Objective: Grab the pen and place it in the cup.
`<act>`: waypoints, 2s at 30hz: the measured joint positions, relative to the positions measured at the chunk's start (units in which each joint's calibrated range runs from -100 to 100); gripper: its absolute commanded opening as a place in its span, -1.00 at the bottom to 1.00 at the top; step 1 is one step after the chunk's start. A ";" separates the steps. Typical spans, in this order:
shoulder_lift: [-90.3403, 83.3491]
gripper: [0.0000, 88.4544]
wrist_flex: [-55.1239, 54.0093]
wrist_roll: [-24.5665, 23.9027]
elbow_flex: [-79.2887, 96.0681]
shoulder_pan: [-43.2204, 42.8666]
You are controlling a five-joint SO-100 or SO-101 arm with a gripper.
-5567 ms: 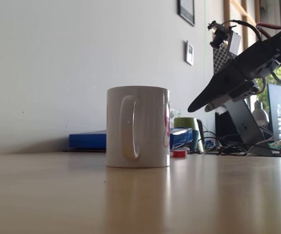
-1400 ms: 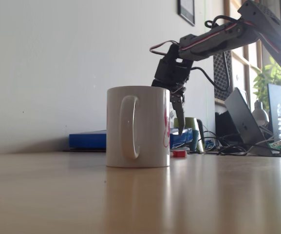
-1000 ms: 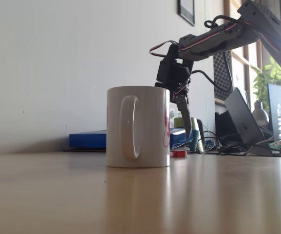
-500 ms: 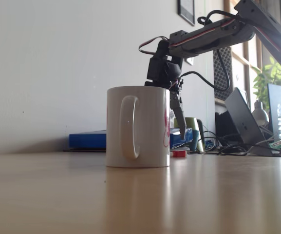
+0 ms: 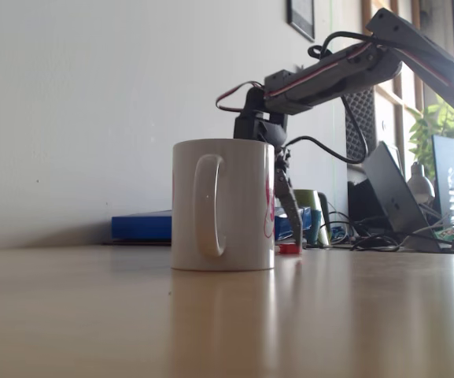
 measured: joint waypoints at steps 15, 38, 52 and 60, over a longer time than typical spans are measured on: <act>3.28 -0.27 -0.59 0.00 -2.57 -1.11; 3.87 -0.95 -0.59 -1.07 -3.63 -1.18; 3.87 -0.98 -1.10 1.17 -3.63 -1.18; 2.95 -0.98 -2.97 3.96 -4.26 -1.40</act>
